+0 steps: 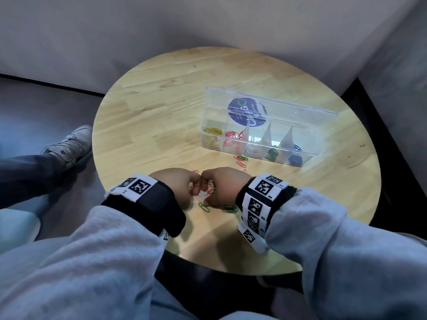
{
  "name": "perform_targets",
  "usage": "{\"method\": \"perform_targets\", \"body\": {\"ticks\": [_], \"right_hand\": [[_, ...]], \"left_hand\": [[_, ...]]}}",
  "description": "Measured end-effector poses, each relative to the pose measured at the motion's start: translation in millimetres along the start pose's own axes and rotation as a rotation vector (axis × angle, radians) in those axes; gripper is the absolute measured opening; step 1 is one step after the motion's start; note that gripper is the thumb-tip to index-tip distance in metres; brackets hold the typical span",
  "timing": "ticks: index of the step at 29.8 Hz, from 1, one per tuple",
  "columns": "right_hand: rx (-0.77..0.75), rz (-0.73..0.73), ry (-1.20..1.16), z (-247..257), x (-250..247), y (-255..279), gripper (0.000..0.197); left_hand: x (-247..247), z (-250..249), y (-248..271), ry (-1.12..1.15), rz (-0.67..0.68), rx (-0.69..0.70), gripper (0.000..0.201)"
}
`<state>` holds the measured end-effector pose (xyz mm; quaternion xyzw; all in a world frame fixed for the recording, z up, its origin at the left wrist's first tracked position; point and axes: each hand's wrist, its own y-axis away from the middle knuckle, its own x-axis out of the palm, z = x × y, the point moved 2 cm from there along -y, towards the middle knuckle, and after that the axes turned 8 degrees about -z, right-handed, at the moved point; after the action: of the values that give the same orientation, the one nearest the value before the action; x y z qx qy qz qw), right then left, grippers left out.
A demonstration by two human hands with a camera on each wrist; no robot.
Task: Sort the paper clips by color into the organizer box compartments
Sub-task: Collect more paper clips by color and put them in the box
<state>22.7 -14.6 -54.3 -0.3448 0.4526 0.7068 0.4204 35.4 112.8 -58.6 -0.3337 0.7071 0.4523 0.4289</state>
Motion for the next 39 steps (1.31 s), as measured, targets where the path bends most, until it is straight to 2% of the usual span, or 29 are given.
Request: {"method": "perform_targets", "body": {"ticks": [4, 10, 13, 17, 23, 26, 30, 33, 36, 39], "right_hand": [[-0.009, -0.014, -0.004, 1, -2, -9, 0.022], [0.071, -0.003, 0.04, -2, -4, -16, 0.007], [0.101, 0.003, 0.082, -2, -4, -15, 0.007], [0.09, 0.011, 0.147, 0, -1, -12, 0.007], [0.062, 0.036, 0.187, -6, 2, -11, 0.013], [0.065, 0.063, 0.152, -9, 0, -9, 0.009], [0.208, 0.011, -0.16, -29, -11, -4, 0.016], [0.338, 0.011, -0.553, -45, -17, -2, 0.021], [0.464, 0.015, -1.012, -56, -16, 1, 0.022], [0.375, 0.156, -1.403, -56, -16, 4, 0.018]], "left_hand": [[-3, 2, -4, 0.018, -0.047, -0.024, 0.014], [-3, 3, -7, 0.026, -0.058, -0.028, 0.015], [-3, 0, -6, 0.03, -0.07, -0.018, 0.015], [-2, -4, -7, 0.001, -0.024, 0.008, 0.014], [-2, -8, -5, -0.068, -0.005, -0.023, 0.005], [0, -9, -6, -0.055, 0.026, -0.03, 0.003], [-2, -7, -5, 0.02, 0.064, -0.018, 0.006], [-12, -3, -4, 0.187, 0.091, -0.026, 0.011], [-27, -1, -6, 0.598, 0.095, -0.052, 0.016], [-37, -1, -7, 1.086, 0.019, -0.163, 0.028]]}}
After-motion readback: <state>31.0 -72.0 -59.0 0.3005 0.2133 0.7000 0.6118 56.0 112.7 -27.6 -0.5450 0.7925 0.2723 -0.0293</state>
